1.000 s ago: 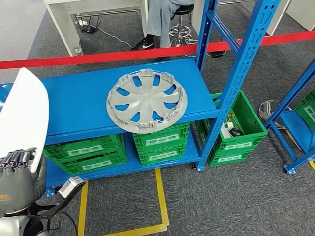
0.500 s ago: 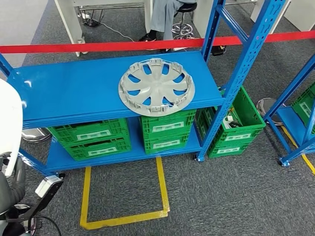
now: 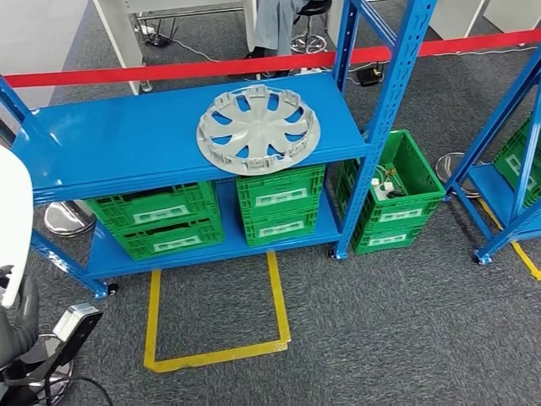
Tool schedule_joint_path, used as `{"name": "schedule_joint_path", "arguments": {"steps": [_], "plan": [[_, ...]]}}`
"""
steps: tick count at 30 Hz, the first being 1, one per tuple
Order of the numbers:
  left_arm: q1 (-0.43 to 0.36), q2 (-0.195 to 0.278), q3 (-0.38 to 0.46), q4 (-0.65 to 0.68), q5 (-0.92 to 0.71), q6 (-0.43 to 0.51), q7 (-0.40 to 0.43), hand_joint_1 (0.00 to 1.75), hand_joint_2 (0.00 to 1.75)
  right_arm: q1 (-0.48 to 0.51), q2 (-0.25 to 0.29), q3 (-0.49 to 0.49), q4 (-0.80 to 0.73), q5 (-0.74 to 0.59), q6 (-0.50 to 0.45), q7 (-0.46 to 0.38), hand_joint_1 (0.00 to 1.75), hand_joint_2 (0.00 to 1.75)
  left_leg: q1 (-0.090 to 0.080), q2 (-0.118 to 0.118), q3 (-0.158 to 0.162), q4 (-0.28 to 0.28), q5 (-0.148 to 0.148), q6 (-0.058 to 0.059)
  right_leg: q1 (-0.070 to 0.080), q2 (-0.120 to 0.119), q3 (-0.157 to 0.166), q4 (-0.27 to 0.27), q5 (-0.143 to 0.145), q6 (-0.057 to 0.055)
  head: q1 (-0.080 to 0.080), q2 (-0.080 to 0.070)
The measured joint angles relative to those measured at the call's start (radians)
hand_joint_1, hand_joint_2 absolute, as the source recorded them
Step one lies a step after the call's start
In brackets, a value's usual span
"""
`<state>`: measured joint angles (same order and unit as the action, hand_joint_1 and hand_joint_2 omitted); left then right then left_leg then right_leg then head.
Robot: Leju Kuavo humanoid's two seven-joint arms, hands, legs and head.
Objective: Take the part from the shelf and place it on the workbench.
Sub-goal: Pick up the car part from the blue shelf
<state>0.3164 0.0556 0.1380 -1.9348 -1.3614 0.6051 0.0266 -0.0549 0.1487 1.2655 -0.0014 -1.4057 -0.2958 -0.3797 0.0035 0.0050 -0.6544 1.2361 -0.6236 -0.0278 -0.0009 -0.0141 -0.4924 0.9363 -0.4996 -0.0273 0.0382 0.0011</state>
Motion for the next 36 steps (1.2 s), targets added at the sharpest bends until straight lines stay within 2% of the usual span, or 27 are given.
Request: {"name": "schedule_joint_path", "arguments": {"steps": [1,2,4,5,6,8,10,11,12,14,15,16,17,18,20,22,23,24,26,27,28,30,31,32,33,35,36], "plan": [[0.0,-0.001,0.0,0.0,0.001,-0.002,0.0,1.47,1.75,0.0,0.0,0.002,0.0,-0.002,-0.001,0.0,0.0,0.0,0.002,0.0,0.004,0.038,0.002,-0.003,0.0,-0.001,-0.016,0.006,0.01,0.001,0.0,0.0],[0.001,-0.002,0.001,0.0,0.002,-0.004,0.001,1.47,1.75,0.0,0.001,0.003,0.0,-0.003,-0.002,0.001,0.0,0.0,0.005,0.0,0.02,0.047,0.024,-0.006,-0.001,-0.001,-0.033,0.013,0.019,0.004,0.0,0.0],[0.001,-0.004,0.002,-0.001,0.005,-0.011,0.003,1.47,1.75,0.0,0.001,0.004,0.0,-0.007,-0.002,0.001,0.0,0.0,0.01,-0.001,0.1,-0.045,0.086,-0.009,-0.003,-0.001,-0.069,0.034,0.031,0.011,0.0,0.0],[0.001,-0.004,0.002,-0.002,0.006,-0.014,0.005,1.47,1.75,0.0,0.002,0.006,0.0,-0.01,-0.002,0.001,0.0,0.0,0.011,-0.002,0.153,-0.124,0.093,-0.009,-0.002,0.0,-0.084,0.046,0.036,0.015,-0.001,0.0],[0.0,-0.005,0.002,-0.004,0.007,-0.018,0.007,1.47,1.75,-0.001,0.002,0.008,0.0,-0.013,-0.001,0.001,0.0,0.0,0.011,-0.003,0.196,-0.193,0.087,-0.006,-0.001,0.001,-0.095,0.056,0.041,0.021,-0.001,0.0],[0.001,-0.006,0.004,-0.008,0.008,-0.023,0.008,1.47,1.75,-0.001,0.002,0.011,0.0,-0.018,0.001,0.001,0.0,0.0,0.007,-0.006,0.231,-0.265,0.062,0.006,0.001,0.003,-0.111,0.067,0.055,0.033,-0.001,0.0],[0.002,-0.007,0.007,-0.008,0.009,-0.029,0.009,1.47,1.75,0.001,0.002,0.015,0.001,-0.023,0.003,0.002,0.0,0.0,0.006,-0.005,0.213,-0.267,0.071,0.024,-0.001,0.004,-0.123,0.069,0.065,0.046,-0.001,0.0],[0.003,-0.008,0.008,-0.008,0.009,-0.031,0.009,1.47,1.75,0.002,0.002,0.017,0.001,-0.025,0.003,0.003,0.0,0.0,0.006,-0.003,0.201,-0.266,0.081,0.035,-0.002,0.005,-0.131,0.08,0.048,0.052,0.0,0.0],[0.003,-0.009,0.009,-0.008,0.01,-0.032,0.009,1.47,1.75,0.002,0.002,0.018,0.002,-0.028,0.004,0.004,0.0,0.0,0.007,0.0,0.187,-0.266,0.093,0.044,-0.003,0.007,-0.146,0.108,0.011,0.057,0.0,0.0],[0.004,-0.01,0.01,-0.009,0.012,-0.033,0.009,1.47,1.75,0.002,0.002,0.02,0.002,-0.032,0.006,0.006,0.0,0.0,0.005,0.002,0.157,-0.266,0.119,0.055,-0.004,0.009,-0.182,0.222,-0.094,0.064,0.002,0.0],[0.004,-0.01,0.012,-0.009,0.013,-0.033,0.01,1.47,1.75,0.002,0.002,0.021,0.002,-0.033,0.006,0.007,0.0,0.0,0.002,0.003,0.14,-0.265,0.132,0.057,-0.004,0.009,-0.196,0.291,-0.131,0.065,0.002,0.0],[0.005,-0.01,0.013,-0.009,0.016,-0.034,0.01,1.47,1.75,0.002,0.002,0.022,0.002,-0.035,0.006,0.008,0.0,0.0,0.0,0.003,0.123,-0.264,0.145,0.057,-0.004,0.01,-0.199,0.343,-0.141,0.065,0.002,0.0],[0.005,-0.01,0.014,-0.009,0.017,-0.034,0.009,1.47,1.75,0.002,0.002,0.023,0.002,-0.037,0.007,0.008,0.0,0.0,-0.003,0.003,0.105,-0.263,0.158,0.058,-0.003,0.01,-0.189,0.368,-0.128,0.063,0.002,0.0],[0.005,-0.01,0.016,-0.009,0.019,-0.035,0.009,1.47,1.75,0.002,0.002,0.025,0.002,-0.039,0.007,0.009,0.0,0.0,-0.006,0.004,0.088,-0.262,0.17,0.058,-0.002,0.01,-0.163,0.358,-0.098,0.059,0.002,0.0],[0.005,-0.011,0.017,-0.009,0.02,-0.039,0.009,1.47,1.75,0.0,0.002,0.028,0.002,-0.042,0.007,0.01,0.0,0.0,-0.012,0.003,0.062,-0.26,0.192,0.055,0.002,0.011,-0.058,0.239,-0.053,0.045,0.002,0.0],[0.006,-0.011,0.019,-0.01,0.022,-0.041,0.009,1.47,1.75,-0.004,0.002,0.03,0.002,-0.044,0.007,0.01,0.0,0.0,-0.018,0.003,0.047,-0.255,0.213,0.05,0.007,0.011,0.065,0.066,-0.065,0.032,0.001,0.0],[0.006,-0.011,0.02,-0.011,0.023,-0.041,0.009,1.47,1.75,-0.006,0.003,0.032,0.002,-0.045,0.007,0.009,0.0,0.0,-0.019,0.004,0.041,-0.254,0.224,0.046,0.01,0.012,0.101,0.008,-0.078,0.028,0.0,0.0],[0.006,-0.012,0.022,-0.012,0.024,-0.041,0.009,1.47,1.75,-0.006,0.003,0.033,0.002,-0.046,0.007,0.009,0.0,0.0,-0.018,0.005,0.036,-0.254,0.235,0.041,0.012,0.012,0.111,-0.02,-0.082,0.026,0.0,0.0],[0.008,-0.013,0.024,-0.013,0.025,-0.042,0.009,1.47,1.75,-0.004,0.005,0.035,0.002,-0.047,0.007,0.009,0.0,0.0,-0.013,0.004,0.025,-0.249,0.234,0.029,0.013,0.01,0.092,-0.022,-0.067,0.013,-0.001,0.0],[0.01,-0.013,0.025,-0.013,0.025,-0.043,0.009,1.47,1.75,-0.003,0.006,0.035,0.002,-0.048,0.008,0.01,0.0,0.0,-0.011,0.002,0.017,-0.231,0.206,0.023,0.012,0.008,0.081,-0.022,-0.057,0.004,-0.002,0.0],[0.011,-0.014,0.026,-0.013,0.026,-0.045,0.009,1.47,1.75,-0.002,0.007,0.036,0.002,-0.049,0.008,0.01,0.0,0.0,-0.009,0.001,0.005,-0.192,0.159,0.017,0.01,0.005,0.067,-0.02,-0.045,-0.003,-0.003,0.0],[0.012,-0.014,0.03,-0.013,0.028,-0.048,0.009,1.47,1.75,-0.002,0.007,0.037,0.002,-0.05,0.008,0.01,0.0,0.0,-0.005,-0.001,-0.024,-0.062,0.055,0.007,0.01,0.002,0.033,-0.009,-0.025,-0.009,-0.005,0.0],[0.012,-0.015,0.032,-0.013,0.029,-0.049,0.009,1.47,1.75,-0.002,0.007,0.038,0.002,-0.051,0.008,0.01,0.0,0.0,-0.003,-0.001,-0.032,0.002,0.028,0.003,0.01,0.001,0.015,-0.002,-0.015,-0.009,-0.006,0.0],[0.012,-0.016,0.035,-0.013,0.032,-0.049,0.009,1.47,1.75,-0.002,0.007,0.039,0.002,-0.051,0.007,0.01,0.0,0.0,-0.001,-0.001,-0.028,0.043,0.028,0.0,0.01,0.0,-0.004,0.008,-0.005,-0.008,-0.006,0.0],[0.013,-0.017,0.037,-0.013,0.035,-0.049,0.009,1.47,1.75,-0.002,0.007,0.04,0.002,-0.052,0.007,0.009,0.0,0.0,0.001,-0.001,-0.01,0.049,0.049,-0.002,0.009,0.0,-0.024,0.018,0.004,-0.006,-0.006,0.0],[0.013,-0.018,0.042,-0.013,0.041,-0.05,0.005,1.47,1.75,-0.002,0.008,0.044,0.002,-0.054,0.005,0.009,0.0,0.0,0.006,-0.001,0.075,-0.043,0.101,-0.004,0.008,0.0,-0.063,0.042,0.017,0.0,-0.006,0.0],[0.013,-0.019,0.044,-0.013,0.045,-0.051,0.002,1.47,1.75,-0.003,0.009,0.045,0.002,-0.056,0.004,0.009,0.0,0.0,0.006,-0.003,0.128,-0.119,0.104,-0.002,0.009,0.0,-0.078,0.053,0.021,0.004,-0.006,0.0]]}}
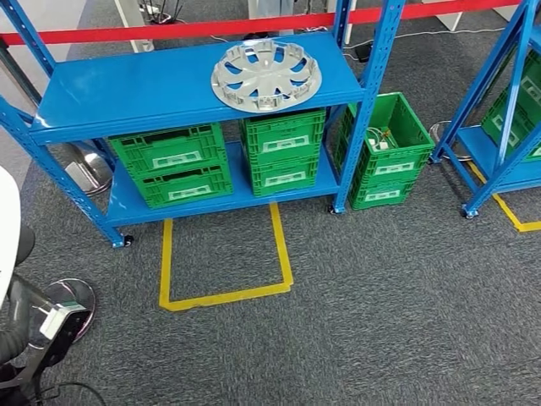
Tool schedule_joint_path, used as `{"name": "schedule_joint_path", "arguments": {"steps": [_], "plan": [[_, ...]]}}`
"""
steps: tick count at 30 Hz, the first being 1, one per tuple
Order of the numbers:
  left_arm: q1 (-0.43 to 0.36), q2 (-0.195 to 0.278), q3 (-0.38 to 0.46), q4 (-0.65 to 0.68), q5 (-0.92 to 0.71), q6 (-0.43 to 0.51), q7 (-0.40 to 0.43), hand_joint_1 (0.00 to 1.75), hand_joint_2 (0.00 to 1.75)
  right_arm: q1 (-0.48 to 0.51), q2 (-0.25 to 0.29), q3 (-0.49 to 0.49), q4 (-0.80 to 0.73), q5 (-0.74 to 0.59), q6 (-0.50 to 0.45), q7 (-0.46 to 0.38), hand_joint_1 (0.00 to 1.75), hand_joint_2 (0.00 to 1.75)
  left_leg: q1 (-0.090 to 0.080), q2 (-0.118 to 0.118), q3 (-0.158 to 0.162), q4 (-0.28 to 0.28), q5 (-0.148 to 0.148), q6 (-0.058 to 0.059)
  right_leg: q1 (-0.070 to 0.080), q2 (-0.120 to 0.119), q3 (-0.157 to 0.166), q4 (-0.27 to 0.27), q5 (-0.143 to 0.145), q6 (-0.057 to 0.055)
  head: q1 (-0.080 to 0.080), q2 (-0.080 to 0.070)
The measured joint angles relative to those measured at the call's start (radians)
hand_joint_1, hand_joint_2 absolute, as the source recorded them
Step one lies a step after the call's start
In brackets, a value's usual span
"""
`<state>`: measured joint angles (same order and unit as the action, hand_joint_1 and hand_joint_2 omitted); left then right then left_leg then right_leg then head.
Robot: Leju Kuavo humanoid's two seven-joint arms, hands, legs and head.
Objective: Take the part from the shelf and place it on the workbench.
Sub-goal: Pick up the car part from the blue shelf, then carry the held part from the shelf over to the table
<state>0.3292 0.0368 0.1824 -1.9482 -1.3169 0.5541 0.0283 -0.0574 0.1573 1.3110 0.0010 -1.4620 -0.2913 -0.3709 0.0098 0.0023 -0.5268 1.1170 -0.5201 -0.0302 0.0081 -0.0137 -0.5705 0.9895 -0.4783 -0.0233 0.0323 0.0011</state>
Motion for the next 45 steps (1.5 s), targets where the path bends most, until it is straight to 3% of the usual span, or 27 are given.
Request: {"name": "schedule_joint_path", "arguments": {"steps": [2,5,7,9,10,11,12,13,15,17,18,20,22,24,26,28,29,31,33,35,36,38,40,41,42,43,45], "plan": [[0.0,-0.001,0.005,0.0,0.005,0.0,-0.006,1.47,1.75,-0.001,0.0,0.002,0.0,-0.003,-0.002,-0.001,0.0,0.0,-0.002,-0.003,0.069,-0.114,-0.023,0.011,0.002,0.001,-0.02,0.014,0.013,0.011,0.0,0.0],[0.001,-0.003,0.013,0.0,0.008,0.0,-0.008,1.47,1.75,0.001,0.0,0.005,0.001,-0.004,-0.002,-0.001,0.0,0.0,-0.003,-0.001,0.062,-0.142,-0.019,0.034,0.003,0.003,-0.037,0.018,0.026,0.03,0.0,0.0],[0.001,-0.006,0.015,0.0,0.008,0.0,-0.008,1.47,1.75,0.002,0.0,0.006,0.002,-0.005,-0.003,-0.001,0.0,0.0,0.001,0.003,0.039,-0.145,0.002,0.049,0.001,0.007,-0.062,0.064,-0.031,0.041,0.002,0.0],[0.001,-0.007,0.017,0.0,0.008,0.0,-0.009,1.47,1.75,0.001,0.0,0.006,0.002,-0.005,-0.003,-0.001,0.0,0.0,0.0,0.006,0.013,-0.144,0.023,0.057,-0.002,0.01,-0.095,0.178,-0.129,0.049,0.004,0.0],[0.002,-0.008,0.017,0.0,0.008,0.0,-0.009,1.47,1.75,0.001,0.0,0.007,0.002,-0.005,-0.003,-0.001,0.0,0.0,-0.001,0.006,-0.001,-0.143,0.033,0.058,-0.003,0.01,-0.105,0.239,-0.16,0.052,0.004,0.0],[0.002,-0.008,0.018,0.0,0.008,0.0,-0.009,1.47,1.75,0.001,0.0,0.007,0.002,-0.005,-0.003,-0.001,0.0,0.0,-0.002,0.007,-0.015,-0.142,0.043,0.058,-0.004,0.01,-0.105,0.28,-0.165,0.054,0.004,0.0],[0.002,-0.009,0.019,0.0,0.008,0.0,-0.009,1.47,1.75,0.001,0.0,0.007,0.002,-0.005,-0.003,-0.001,0.0,0.0,-0.003,0.007,-0.029,-0.14,0.052,0.058,-0.004,0.01,-0.091,0.291,-0.146,0.054,0.004,0.0],[0.002,-0.01,0.02,0.0,0.009,0.0,-0.009,1.47,1.75,0.001,0.0,0.007,0.002,-0.005,-0.003,-0.001,0.0,0.0,-0.004,0.007,-0.041,-0.138,0.061,0.057,-0.004,0.01,-0.06,0.266,-0.113,0.051,0.004,0.0],[0.002,-0.012,0.023,0.0,0.014,-0.002,-0.011,1.47,1.75,-0.001,0.0,0.007,0.002,-0.006,-0.003,-0.001,0.0,0.0,-0.007,0.007,-0.06,-0.133,0.076,0.052,-0.002,0.011,0.045,0.131,-0.066,0.04,0.004,0.0],[0.001,-0.014,0.029,0.0,0.024,-0.006,-0.015,1.47,1.75,-0.004,0.0,0.009,0.003,-0.008,-0.003,-0.001,0.0,0.0,-0.009,0.008,-0.07,-0.13,0.092,0.044,0.002,0.013,0.134,-0.005,-0.073,0.03,0.003,0.0],[0.0,-0.015,0.034,0.0,0.029,-0.009,-0.02,1.47,1.75,-0.004,0.0,0.011,0.003,-0.009,-0.003,0.0,0.0,0.0,-0.009,0.008,-0.075,-0.13,0.101,0.039,0.005,0.013,0.153,-0.039,-0.08,0.028,0.003,0.0],[-0.001,-0.018,0.043,0.001,0.039,-0.015,-0.03,1.47,1.75,-0.004,0.001,0.015,0.003,-0.014,-0.004,0.003,0.0,0.0,-0.007,0.008,-0.086,-0.131,0.111,0.028,0.003,0.013,0.146,-0.058,-0.072,0.022,0.003,0.0],[-0.002,-0.02,0.054,0.003,0.046,-0.021,-0.037,1.47,1.75,-0.004,0.003,0.019,0.003,-0.018,-0.006,0.007,0.0,0.0,-0.006,0.004,-0.104,-0.097,0.061,0.017,-0.002,0.011,0.13,-0.063,-0.054,0.009,0.001,0.0],[-0.003,-0.023,0.065,0.007,0.052,-0.027,-0.043,1.47,1.75,-0.005,0.003,0.023,0.004,-0.021,-0.006,0.008,0.0,0.0,-0.002,0.003,-0.132,0.015,-0.036,0.009,-0.004,0.008,0.108,-0.054,-0.041,-0.002,-0.003,0.0],[-0.003,-0.026,0.075,0.013,0.058,-0.032,-0.048,1.47,1.75,-0.005,0.003,0.027,0.004,-0.024,-0.007,0.009,0.0,0.0,0.002,0.002,-0.149,0.135,-0.089,0.001,-0.004,0.005,0.077,-0.033,-0.032,-0.003,-0.003,0.0],[-0.004,-0.028,0.084,0.019,0.063,-0.035,-0.054,1.47,1.75,-0.005,0.003,0.031,0.004,-0.027,-0.008,0.011,0.0,0.0,0.006,0.002,-0.114,0.136,-0.062,-0.005,-0.006,0.003,0.043,-0.007,-0.027,-0.001,-0.003,0.0],[-0.005,-0.03,0.089,0.021,0.065,-0.035,-0.056,1.47,1.75,-0.006,0.004,0.034,0.004,-0.027,-0.008,0.012,0.0,0.0,0.009,0.002,-0.074,0.085,-0.036,-0.007,-0.007,0.004,0.027,0.007,-0.025,0.002,-0.004,0.0],[-0.009,-0.032,0.097,0.024,0.068,-0.036,-0.061,1.47,1.75,-0.006,0.004,0.038,0.005,-0.029,-0.009,0.012,0.0,0.0,0.01,0.0,0.003,-0.035,-0.018,-0.007,-0.007,0.005,0.0,0.031,-0.02,0.009,-0.004,0.0],[-0.012,-0.034,0.101,0.025,0.07,-0.036,-0.064,1.47,1.75,-0.007,0.004,0.044,0.005,-0.03,-0.01,0.012,0.0,0.0,0.007,-0.003,0.028,-0.089,-0.026,0.003,-0.004,0.007,-0.016,0.042,-0.01,0.021,-0.004,0.0],[-0.013,-0.037,0.104,0.025,0.07,-0.037,-0.065,1.47,1.75,-0.006,0.004,0.048,0.005,-0.031,-0.01,0.012,0.0,0.0,0.006,-0.001,0.014,-0.093,-0.012,0.022,-0.004,0.008,-0.024,0.044,0.0,0.035,-0.005,0.0],[-0.014,-0.038,0.105,0.026,0.071,-0.037,-0.065,1.47,1.75,-0.006,0.004,0.049,0.006,-0.031,-0.01,0.013,0.0,0.0,0.007,0.001,0.004,-0.094,-0.002,0.032,-0.005,0.009,-0.032,0.051,-0.012,0.041,-0.005,0.0],[-0.017,-0.04,0.105,0.026,0.071,-0.037,-0.065,1.47,1.75,-0.007,0.003,0.049,0.006,-0.031,-0.011,0.013,0.0,0.0,0.009,0.005,-0.022,-0.098,0.021,0.048,-0.007,0.01,-0.059,0.111,-0.086,0.051,-0.002,0.0],[-0.018,-0.041,0.105,0.026,0.071,-0.037,-0.065,1.47,1.75,-0.007,0.003,0.05,0.006,-0.031,-0.01,0.013,0.0,0.0,0.007,0.006,-0.053,-0.097,0.045,0.054,-0.009,0.011,-0.087,0.231,-0.178,0.056,0.001,0.0],[-0.018,-0.042,0.105,0.026,0.071,-0.037,-0.065,1.47,1.75,-0.007,0.003,0.05,0.006,-0.031,-0.01,0.013,0.0,0.0,0.005,0.006,-0.069,-0.097,0.058,0.054,-0.009,0.011,-0.092,0.284,-0.196,0.057,0.001,0.0],[-0.018,-0.042,0.106,0.027,0.071,-0.037,-0.065,1.47,1.75,-0.007,0.003,0.05,0.006,-0.031,-0.01,0.013,0.0,0.0,0.004,0.007,-0.084,-0.097,0.07,0.053,-0.009,0.011,-0.086,0.314,-0.188,0.057,0.001,0.0],[-0.019,-0.043,0.106,0.027,0.071,-0.037,-0.065,1.47,1.75,-0.008,0.003,0.05,0.006,-0.031,-0.01,0.013,0.0,0.0,0.002,0.008,-0.099,-0.096,0.082,0.052,-0.009,0.011,-0.064,0.312,-0.158,0.055,0.001,0.0],[-0.019,-0.045,0.108,0.027,0.071,-0.04,-0.065,1.47,1.75,-0.009,0.003,0.051,0.006,-0.031,-0.01,0.013,0.0,0.0,0.0,0.007,-0.124,-0.096,0.106,0.048,-0.008,0.012,0.028,0.21,-0.099,0.045,0.001,0.0]]}}
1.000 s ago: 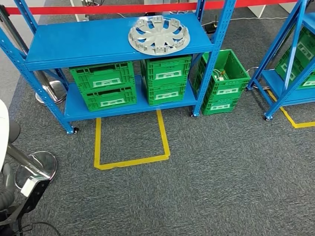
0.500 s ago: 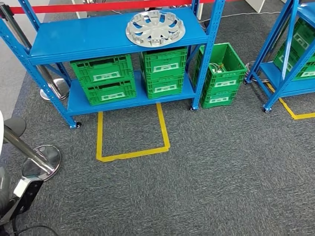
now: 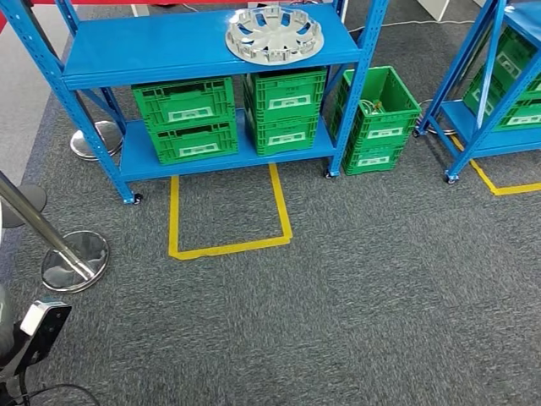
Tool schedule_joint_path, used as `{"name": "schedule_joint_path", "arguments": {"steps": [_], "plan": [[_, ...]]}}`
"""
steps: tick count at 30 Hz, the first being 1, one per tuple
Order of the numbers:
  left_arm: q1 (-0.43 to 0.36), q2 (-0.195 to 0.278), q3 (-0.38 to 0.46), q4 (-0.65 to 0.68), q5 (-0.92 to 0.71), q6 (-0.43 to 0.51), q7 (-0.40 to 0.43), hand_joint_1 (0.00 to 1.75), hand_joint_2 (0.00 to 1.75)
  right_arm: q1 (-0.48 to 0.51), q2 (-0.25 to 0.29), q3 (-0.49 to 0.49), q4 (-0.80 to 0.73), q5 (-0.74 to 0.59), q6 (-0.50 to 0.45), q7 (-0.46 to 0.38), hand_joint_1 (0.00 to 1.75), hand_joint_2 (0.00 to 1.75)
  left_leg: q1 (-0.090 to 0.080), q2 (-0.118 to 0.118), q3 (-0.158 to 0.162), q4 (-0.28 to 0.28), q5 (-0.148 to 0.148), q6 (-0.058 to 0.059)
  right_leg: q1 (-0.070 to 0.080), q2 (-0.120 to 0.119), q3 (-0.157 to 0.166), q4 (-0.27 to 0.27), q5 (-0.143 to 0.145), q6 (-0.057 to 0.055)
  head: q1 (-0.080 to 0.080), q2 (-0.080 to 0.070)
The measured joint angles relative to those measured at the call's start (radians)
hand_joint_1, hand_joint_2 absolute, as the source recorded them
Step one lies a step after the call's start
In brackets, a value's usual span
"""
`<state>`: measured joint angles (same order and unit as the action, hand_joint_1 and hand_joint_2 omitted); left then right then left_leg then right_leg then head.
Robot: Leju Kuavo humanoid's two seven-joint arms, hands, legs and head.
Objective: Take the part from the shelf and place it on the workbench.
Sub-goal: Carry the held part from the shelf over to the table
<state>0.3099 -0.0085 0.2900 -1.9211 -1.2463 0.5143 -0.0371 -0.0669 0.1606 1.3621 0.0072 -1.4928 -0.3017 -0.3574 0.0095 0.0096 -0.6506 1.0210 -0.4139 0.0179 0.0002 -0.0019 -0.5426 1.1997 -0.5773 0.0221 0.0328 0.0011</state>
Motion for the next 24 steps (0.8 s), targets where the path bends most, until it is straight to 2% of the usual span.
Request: {"name": "schedule_joint_path", "arguments": {"steps": [1,2,3,4,5,6,7,8,10,11,12,13,14,15,16,17,18,19,21,22,23,24], "plan": [[0.0,-0.001,0.001,0.0,0.0,-0.002,0.0,1.47,1.75,-0.001,0.0,0.002,0.0,0.0,0.0,0.0,0.0,0.0,-0.002,0.0,-0.008,0.001,0.011,-0.004,0.002,0.001,0.065,-0.09,0.003,-0.006,0.0,0.0],[-0.001,-0.002,0.004,0.0,0.0,-0.003,-0.001,1.47,1.75,-0.003,0.0,0.003,0.0,-0.001,0.0,0.0,0.0,0.0,-0.003,0.0,-0.013,0.0,0.023,-0.008,0.004,0.001,0.118,-0.17,-0.008,-0.01,-0.001,0.0],[-0.002,-0.002,0.006,0.0,0.0,-0.004,-0.002,1.47,1.75,-0.005,0.0,0.005,0.0,-0.002,0.0,0.0,0.0,0.0,-0.002,0.0,-0.014,-0.003,0.036,-0.012,0.007,0.002,0.152,-0.229,-0.022,-0.014,0.0,0.0],[-0.003,-0.003,0.008,0.0,0.001,-0.006,-0.003,1.47,1.75,-0.006,0.0,0.006,0.0,-0.003,0.0,0.001,0.0,0.0,-0.001,0.001,-0.016,-0.009,0.05,-0.018,0.01,0.003,0.164,-0.261,-0.026,-0.016,0.0,0.0],[-0.004,-0.003,0.009,0.0,0.002,-0.008,-0.004,1.47,1.75,-0.006,0.0,0.007,0.0,-0.006,0.0,0.002,0.0,0.0,0.001,0.001,-0.017,-0.017,0.064,-0.024,0.011,0.002,0.157,-0.266,-0.018,-0.021,0.0,0.0],[-0.004,-0.004,0.01,0.002,0.004,-0.01,-0.004,1.47,1.75,-0.005,0.0,0.008,0.0,-0.008,0.0,0.004,0.0,0.0,0.003,0.0,-0.021,-0.02,0.06,-0.03,0.01,0.001,0.145,-0.266,-0.005,-0.027,0.001,0.0],[-0.003,-0.004,0.011,0.003,0.006,-0.012,-0.004,1.47,1.75,-0.004,0.001,0.01,0.0,-0.01,0.0,0.006,0.0,0.0,0.004,-0.002,-0.026,-0.008,0.032,-0.036,0.009,-0.002,0.131,-0.267,0.01,-0.036,0.0,0.0],[-0.002,-0.004,0.012,0.006,0.008,-0.014,-0.004,1.47,1.75,-0.003,0.001,0.012,0.0,-0.012,0.0,0.007,0.0,0.0,0.005,-0.003,-0.033,0.025,-0.018,-0.041,0.007,-0.005,0.117,-0.268,0.025,-0.043,-0.002,0.0],[-0.003,-0.004,0.014,0.011,0.009,-0.017,-0.002,1.47,1.75,-0.002,0.002,0.015,0.0,-0.014,0.0,0.009,0.0,0.0,0.006,-0.004,-0.047,0.146,-0.136,-0.048,0.009,-0.008,0.085,-0.264,0.052,-0.052,-0.006,0.0],[-0.003,-0.004,0.014,0.014,0.009,-0.018,-0.001,1.47,1.75,-0.002,0.002,0.016,0.0,-0.015,0.0,0.009,0.0,0.0,0.006,-0.004,-0.049,0.212,-0.166,-0.051,0.01,-0.009,0.067,-0.259,0.064,-0.052,-0.007,0.0],[-0.004,-0.004,0.015,0.016,0.009,-0.019,0.0,1.47,1.75,-0.003,0.002,0.018,0.0,-0.016,0.0,0.01,0.0,0.0,0.006,-0.005,-0.044,0.259,-0.167,-0.052,0.01,-0.01,0.048,-0.252,0.076,-0.052,-0.007,0.0],[-0.004,-0.004,0.015,0.019,0.009,-0.02,0.0,1.47,1.75,-0.003,0.002,0.02,0.0,-0.017,0.0,0.01,0.0,0.0,0.006,-0.005,-0.026,0.276,-0.145,-0.052,0.01,-0.011,0.027,-0.242,0.087,-0.051,-0.007,0.0],[-0.005,-0.004,0.015,0.02,0.009,-0.021,0.001,1.47,1.75,-0.002,0.002,0.022,0.0,-0.017,0.0,0.01,0.0,0.0,0.006,-0.005,0.007,0.257,-0.113,-0.05,0.01,-0.011,0.004,-0.23,0.095,-0.05,-0.007,0.0],[-0.006,-0.004,0.016,0.021,0.01,-0.021,0.001,1.47,1.75,-0.003,0.003,0.023,0.0,-0.017,0.0,0.011,0.0,0.0,0.006,-0.005,0.056,0.205,-0.092,-0.047,0.01,-0.011,-0.017,-0.217,0.103,-0.047,-0.007,0.0],[-0.007,-0.004,0.016,0.022,0.01,-0.021,0.001,1.47,1.75,-0.003,0.003,0.023,0.0,-0.017,0.0,0.011,0.0,0.0,0.004,-0.006,0.115,0.128,-0.092,-0.042,0.011,-0.011,-0.035,-0.204,0.109,-0.044,-0.007,0.0],[-0.009,-0.004,0.016,0.022,0.01,-0.021,0.001,1.47,1.75,-0.003,0.004,0.023,0.0,-0.017,0.0,0.011,0.0,0.0,0.002,-0.007,0.166,0.053,-0.109,-0.036,0.012,-0.01,-0.047,-0.195,0.114,-0.039,-0.006,0.0],[-0.01,-0.004,0.016,0.022,0.01,-0.021,0.001,1.47,1.75,-0.003,0.004,0.024,0.0,-0.017,0.0,0.01,0.0,0.0,0.0,-0.007,0.2,-0.003,-0.129,-0.031,0.013,-0.01,-0.055,-0.189,0.121,-0.034,-0.006,0.0],[-0.011,-0.004,0.017,0.022,0.01,-0.021,0.001,1.47,1.75,-0.003,0.005,0.024,0.0,-0.017,0.0,0.01,0.0,0.0,-0.003,-0.007,0.215,-0.034,-0.141,-0.025,0.013,-0.01,-0.06,-0.187,0.129,-0.027,-0.006,0.0],[-0.012,-0.005,0.018,0.022,0.01,-0.022,0.001,1.47,1.75,-0.002,0.004,0.024,0.001,-0.017,0.0,0.011,0.0,0.0,-0.003,-0.004,0.2,-0.044,-0.128,-0.014,0.011,-0.008,-0.07,-0.186,0.139,-0.014,-0.006,0.0],[-0.013,-0.005,0.019,0.023,0.01,-0.022,0.001,1.47,1.75,-0.001,0.004,0.024,0.001,-0.017,-0.001,0.011,0.0,0.0,-0.002,-0.002,0.187,-0.045,-0.115,-0.006,0.009,-0.006,-0.078,-0.176,0.121,-0.008,-0.005,0.0],[-0.014,-0.006,0.019,0.023,0.01,-0.023,0.001,1.47,1.75,-0.001,0.004,0.024,0.001,-0.017,-0.001,0.011,0.0,0.0,0.001,0.0,0.171,-0.047,-0.101,0.0,0.008,-0.003,-0.091,-0.149,0.082,-0.003,-0.004,0.0],[-0.015,-0.006,0.019,0.023,0.01,-0.024,0.002,1.47,1.75,-0.001,0.004,0.024,0.002,-0.018,-0.001,0.011,0.0,0.0,0.002,0.002,0.155,-0.048,-0.088,0.004,0.005,-0.001,-0.106,-0.102,0.028,0.002,-0.003,0.0]]}}
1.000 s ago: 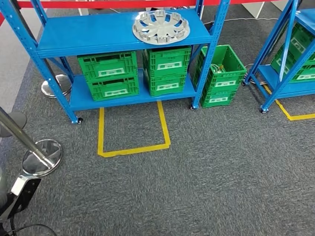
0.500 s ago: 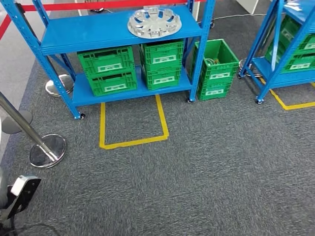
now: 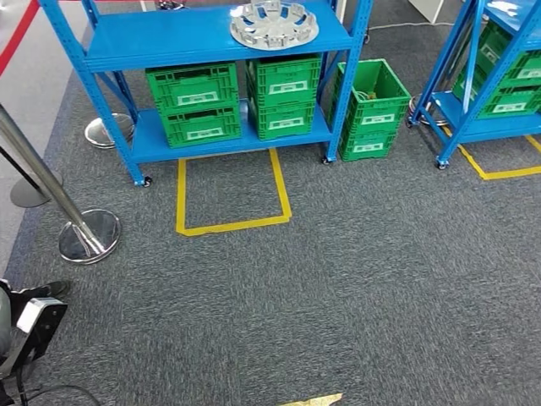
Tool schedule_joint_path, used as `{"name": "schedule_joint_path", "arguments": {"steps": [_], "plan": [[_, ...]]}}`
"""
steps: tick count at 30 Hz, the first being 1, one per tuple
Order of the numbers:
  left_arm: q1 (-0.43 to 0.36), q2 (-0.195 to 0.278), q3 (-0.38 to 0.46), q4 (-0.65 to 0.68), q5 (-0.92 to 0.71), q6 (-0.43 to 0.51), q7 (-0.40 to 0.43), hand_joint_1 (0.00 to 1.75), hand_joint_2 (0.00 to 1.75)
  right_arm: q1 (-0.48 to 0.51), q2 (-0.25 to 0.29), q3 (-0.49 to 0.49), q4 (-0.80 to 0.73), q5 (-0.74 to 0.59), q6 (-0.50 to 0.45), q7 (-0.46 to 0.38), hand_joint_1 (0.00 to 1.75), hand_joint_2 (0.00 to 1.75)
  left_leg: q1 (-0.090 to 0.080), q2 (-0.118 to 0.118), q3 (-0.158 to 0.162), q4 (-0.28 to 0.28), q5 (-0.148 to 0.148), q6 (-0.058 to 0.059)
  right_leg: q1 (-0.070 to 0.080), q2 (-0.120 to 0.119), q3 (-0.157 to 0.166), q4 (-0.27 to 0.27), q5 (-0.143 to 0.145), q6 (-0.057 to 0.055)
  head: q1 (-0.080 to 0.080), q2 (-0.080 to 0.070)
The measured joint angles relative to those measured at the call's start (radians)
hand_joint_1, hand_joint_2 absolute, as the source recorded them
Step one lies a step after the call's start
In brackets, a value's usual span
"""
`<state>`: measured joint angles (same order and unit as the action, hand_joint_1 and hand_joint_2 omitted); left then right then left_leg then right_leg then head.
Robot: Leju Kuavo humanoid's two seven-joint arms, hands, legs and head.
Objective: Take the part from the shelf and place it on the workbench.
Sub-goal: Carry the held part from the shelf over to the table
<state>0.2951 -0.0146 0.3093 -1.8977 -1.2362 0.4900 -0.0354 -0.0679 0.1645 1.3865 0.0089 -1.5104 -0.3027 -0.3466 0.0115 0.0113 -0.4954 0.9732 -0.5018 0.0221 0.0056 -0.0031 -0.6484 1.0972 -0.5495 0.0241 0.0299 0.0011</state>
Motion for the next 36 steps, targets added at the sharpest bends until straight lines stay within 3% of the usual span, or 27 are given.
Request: {"name": "schedule_joint_path", "arguments": {"steps": [1,2,3,4,5,6,7,9,10,11,13,15,17,18,19,20,22,24,27,29,32,33,34,35,36], "plan": [[0.0,0.0,0.0,0.0,0.001,-0.002,0.001,1.47,1.75,0.0,0.0,0.0,0.0,0.0,0.0,0.0,0.0,0.0,0.0,0.0,-0.017,0.001,0.014,0.002,-0.002,0.001,-0.014,0.062,-0.052,0.004,0.002,0.0],[0.0,0.0,0.0,0.0,0.001,-0.003,0.002,1.47,1.75,0.0,0.0,0.0,0.0,0.0,0.0,0.0,0.0,0.0,0.0,0.001,-0.035,0.002,0.028,0.002,-0.003,0.001,-0.025,0.127,-0.085,0.008,0.002,0.0],[0.0,-0.001,0.001,0.001,0.002,-0.005,0.003,1.47,1.75,0.0,0.0,0.0,0.0,0.0,0.0,0.0,0.0,0.0,0.0,0.001,-0.053,0.003,0.042,0.0,-0.004,0.001,-0.027,0.179,-0.09,0.01,0.002,0.0],[0.0,-0.001,0.001,0.001,0.002,-0.006,0.003,1.47,1.75,0.0,0.0,0.0,0.0,-0.001,0.0,-0.001,0.0,0.0,0.0,0.002,-0.071,0.005,0.055,-0.001,-0.006,0.001,-0.016,0.204,-0.068,0.012,0.002,0.0],[0.0,-0.001,0.002,0.002,0.003,-0.006,0.004,1.47,1.75,-0.001,0.0,0.0,0.0,-0.001,0.0,-0.001,0.0,0.0,0.0,0.002,-0.089,0.007,0.068,-0.004,-0.007,0.001,0.011,0.195,-0.032,0.012,0.002,0.0],[0.0,-0.001,0.003,0.004,0.004,-0.007,0.004,1.47,1.75,-0.001,0.0,0.001,0.0,-0.001,0.0,0.0,0.0,0.0,0.0,0.002,-0.104,0.01,0.079,-0.008,-0.008,0.001,0.057,0.148,-0.001,0.011,0.002,0.0],[0.0,-0.001,0.004,0.005,0.006,-0.007,0.004,1.47,1.75,-0.002,0.0,0.001,0.0,-0.001,0.0,0.0,0.0,0.0,-0.001,0.002,-0.117,0.014,0.089,-0.012,-0.008,0.001,0.122,0.069,0.008,0.008,0.003,0.0],[-0.001,-0.002,0.007,0.006,0.011,-0.007,0.001,1.47,1.75,-0.005,0.0,0.004,0.0,-0.002,0.0,0.0,0.0,0.0,-0.004,0.002,-0.131,0.019,0.108,-0.023,-0.006,0.002,0.237,-0.101,-0.024,-0.003,0.001,0.0],[-0.002,-0.003,0.009,0.006,0.015,-0.007,-0.002,1.47,1.75,-0.005,0.0,0.005,0.001,-0.002,-0.001,0.0,0.0,0.0,-0.004,0.002,-0.134,0.019,0.117,-0.028,-0.004,0.003,0.265,-0.151,-0.041,-0.01,0.001,0.0],[-0.002,-0.003,0.011,0.008,0.02,-0.007,-0.005,1.47,1.75,-0.005,0.0,0.006,0.001,-0.003,-0.001,0.0,0.0,0.0,-0.002,0.002,-0.137,0.017,0.128,-0.035,-0.003,0.003,0.268,-0.172,-0.046,-0.018,0.0,0.0],[-0.001,-0.005,0.015,0.013,0.029,-0.007,-0.011,1.47,1.75,-0.001,0.0,0.006,0.001,-0.003,-0.001,0.002,0.0,0.0,0.003,0.0,-0.144,0.022,0.118,-0.046,-0.002,0.0,0.253,-0.17,-0.032,-0.035,0.0,0.0],[0.001,-0.007,0.018,0.017,0.034,-0.007,-0.015,1.47,1.75,0.0,0.001,0.008,0.001,-0.003,-0.002,0.003,0.0,0.0,0.005,-0.002,-0.163,0.09,0.039,-0.055,-0.002,-0.003,0.237,-0.169,-0.013,-0.049,-0.003,0.0],[0.002,-0.008,0.019,0.018,0.035,-0.007,-0.019,1.47,1.75,0.0,0.001,0.01,0.001,-0.004,-0.002,0.003,0.0,0.0,0.005,-0.003,-0.195,0.224,-0.051,-0.06,0.002,-0.006,0.217,-0.165,0.002,-0.056,-0.004,0.0],[0.002,-0.009,0.019,0.019,0.035,-0.007,-0.019,1.47,1.75,0.001,0.001,0.012,0.001,-0.004,-0.002,0.003,0.0,0.0,0.005,-0.003,-0.204,0.28,-0.068,-0.06,0.004,-0.006,0.208,-0.161,0.008,-0.057,-0.004,0.0],[0.003,-0.011,0.019,0.019,0.035,-0.007,-0.02,1.47,1.75,0.001,0.001,0.013,0.001,-0.004,-0.002,0.003,0.0,0.0,0.004,-0.003,-0.198,0.303,-0.065,-0.058,0.007,-0.007,0.199,-0.155,0.012,-0.057,-0.004,0.0],[0.004,-0.012,0.019,0.02,0.035,-0.007,-0.019,1.47,1.75,0.001,0.001,0.014,0.001,-0.004,-0.003,0.004,0.0,0.0,0.003,-0.004,-0.173,0.283,-0.046,-0.054,0.009,-0.006,0.192,-0.147,0.015,-0.056,-0.005,0.0],[0.003,-0.014,0.019,0.02,0.035,-0.007,-0.019,1.47,1.75,0.001,0.002,0.016,0.001,-0.004,-0.005,0.004,0.0,0.0,-0.002,-0.006,-0.085,0.158,-0.001,-0.036,0.012,-0.006,0.179,-0.134,0.016,-0.055,-0.004,0.0],[0.004,-0.015,0.02,0.02,0.035,-0.006,-0.02,1.47,1.75,0.0,0.004,0.018,0.001,-0.004,-0.006,0.004,0.0,0.0,-0.009,-0.007,-0.029,0.058,0.017,-0.019,0.013,-0.006,0.168,-0.124,0.019,-0.049,-0.004,0.0],[0.004,-0.016,0.021,0.02,0.035,-0.006,-0.02,1.47,1.75,0.0,0.005,0.022,0.002,-0.004,-0.007,0.005,0.0,0.0,-0.013,-0.006,-0.024,0.023,0.021,-0.009,0.01,-0.007,0.155,-0.12,0.025,-0.031,-0.006,0.0],[0.003,-0.019,0.02,0.02,0.035,-0.006,-0.02,1.47,1.75,0.0,0.005,0.023,0.003,-0.004,-0.008,0.005,0.0,0.0,-0.005,-0.003,-0.023,-0.001,0.029,-0.001,0.012,-0.003,0.134,-0.089,-0.001,-0.02,0.0,0.0],[0.004,-0.023,0.02,0.02,0.036,-0.007,-0.019,1.47,1.75,0.0,0.004,0.024,0.003,-0.005,-0.011,0.005,0.0,0.0,-0.001,0.0,-0.035,-0.009,0.042,0.005,0.003,0.001,0.046,0.093,-0.093,-0.002,0.008,0.0],[0.005,-0.024,0.02,0.02,0.038,-0.007,-0.019,1.47,1.75,0.001,0.004,0.024,0.003,-0.005,-0.012,0.005,0.0,0.0,-0.001,0.0,-0.04,-0.009,0.045,0.003,-0.001,0.001,0.02,0.151,-0.111,0.003,0.008,0.0],[0.005,-0.025,0.02,0.02,0.039,-0.007,-0.019,1.47,1.75,0.001,0.004,0.025,0.003,-0.005,-0.012,0.005,0.0,0.0,-0.001,0.0,-0.044,-0.008,0.048,0.002,-0.004,0.001,0.009,0.175,-0.11,0.008,0.008,0.0],[0.006,-0.026,0.02,0.02,0.041,-0.007,-0.019,1.47,1.75,0.002,0.004,0.026,0.004,-0.005,-0.012,0.004,0.0,0.0,0.0,0.0,-0.046,-0.007,0.051,-0.001,-0.007,0.001,0.02,0.155,-0.089,0.011,0.008,0.0],[0.006,-0.027,0.021,0.02,0.044,-0.007,-0.019,1.47,1.75,0.002,0.004,0.027,0.004,-0.005,-0.012,0.004,0.0,0.0,0.001,0.0,-0.047,-0.006,0.052,-0.003,-0.011,0.001,0.051,0.097,-0.053,0.013,0.009,0.0]]}}
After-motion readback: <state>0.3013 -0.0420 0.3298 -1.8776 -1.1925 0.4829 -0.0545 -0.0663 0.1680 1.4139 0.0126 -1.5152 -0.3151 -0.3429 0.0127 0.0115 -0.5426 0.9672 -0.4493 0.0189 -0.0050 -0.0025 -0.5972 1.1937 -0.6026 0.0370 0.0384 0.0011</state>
